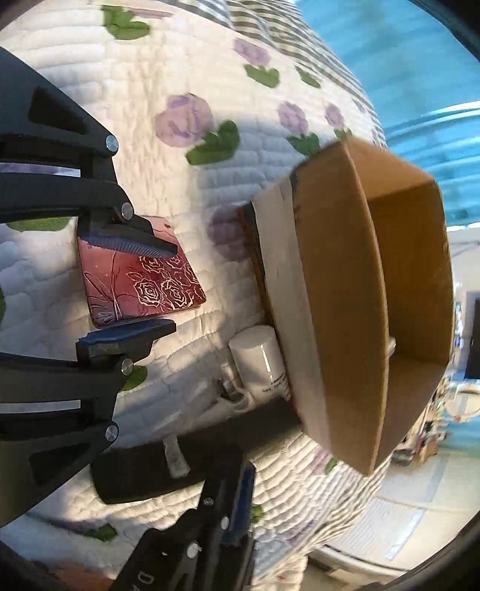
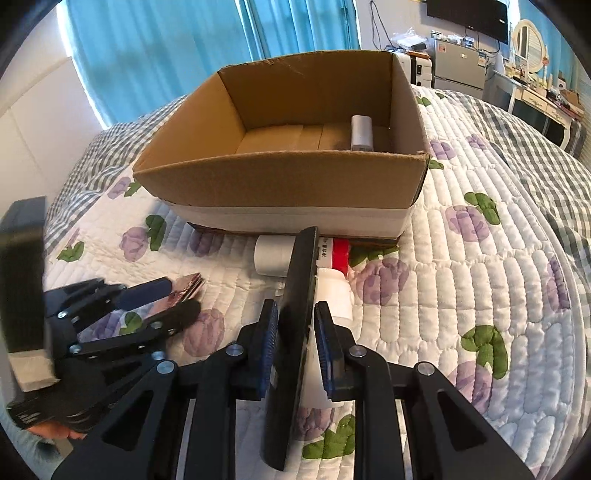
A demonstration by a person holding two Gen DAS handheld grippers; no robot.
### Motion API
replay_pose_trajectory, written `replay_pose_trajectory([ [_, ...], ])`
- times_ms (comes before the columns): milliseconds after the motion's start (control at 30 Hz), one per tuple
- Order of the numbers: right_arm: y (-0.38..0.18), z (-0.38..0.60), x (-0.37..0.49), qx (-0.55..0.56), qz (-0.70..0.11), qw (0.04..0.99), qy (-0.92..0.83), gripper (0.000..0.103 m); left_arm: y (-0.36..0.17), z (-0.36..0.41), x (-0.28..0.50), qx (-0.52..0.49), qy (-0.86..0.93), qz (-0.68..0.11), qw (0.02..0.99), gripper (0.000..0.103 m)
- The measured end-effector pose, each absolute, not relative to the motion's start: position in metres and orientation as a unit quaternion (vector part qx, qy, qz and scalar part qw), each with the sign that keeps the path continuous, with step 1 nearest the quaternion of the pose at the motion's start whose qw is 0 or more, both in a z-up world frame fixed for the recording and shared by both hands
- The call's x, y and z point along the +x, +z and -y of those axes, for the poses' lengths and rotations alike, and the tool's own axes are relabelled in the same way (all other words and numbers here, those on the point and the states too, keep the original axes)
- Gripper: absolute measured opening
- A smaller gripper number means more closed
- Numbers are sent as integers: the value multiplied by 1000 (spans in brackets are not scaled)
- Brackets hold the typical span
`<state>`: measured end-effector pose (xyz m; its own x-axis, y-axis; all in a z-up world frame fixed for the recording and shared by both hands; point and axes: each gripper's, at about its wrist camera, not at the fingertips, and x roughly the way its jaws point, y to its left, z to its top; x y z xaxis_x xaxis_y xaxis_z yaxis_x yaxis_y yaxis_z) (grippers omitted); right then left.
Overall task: Organize rigid objects
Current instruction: 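Grasp the pink card with the left tool while the right tool grasps the black remote, then lower the card and remote into the box and open both tools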
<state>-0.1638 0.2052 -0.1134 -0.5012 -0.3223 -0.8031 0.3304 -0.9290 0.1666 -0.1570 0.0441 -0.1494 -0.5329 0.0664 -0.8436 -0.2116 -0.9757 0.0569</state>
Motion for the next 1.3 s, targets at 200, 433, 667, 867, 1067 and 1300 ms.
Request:
replay_pose_trajectory([
  [200,-112,-211,-165,459,3,186,-868,15,-130,-47,-157,-446,888,-95,58,15],
  [433,-118,-192,-162,472,-18,234,-850,14,-117,-19,-151,-445,893,-58,42,11],
  [667,-147,-171,-168,511,-70,234,-824,33,-123,-3,-159,-444,895,-42,22,11],
  [867,-162,-169,-182,532,-56,247,-808,30,-132,-9,-157,-460,885,-46,49,12],
  [1067,-140,-167,-165,497,-81,236,-831,19,-123,-10,-152,-449,890,-38,61,10],
  [1300,-84,-176,-159,451,-77,242,-856,19,-70,-14,-136,-406,910,-44,76,10],
])
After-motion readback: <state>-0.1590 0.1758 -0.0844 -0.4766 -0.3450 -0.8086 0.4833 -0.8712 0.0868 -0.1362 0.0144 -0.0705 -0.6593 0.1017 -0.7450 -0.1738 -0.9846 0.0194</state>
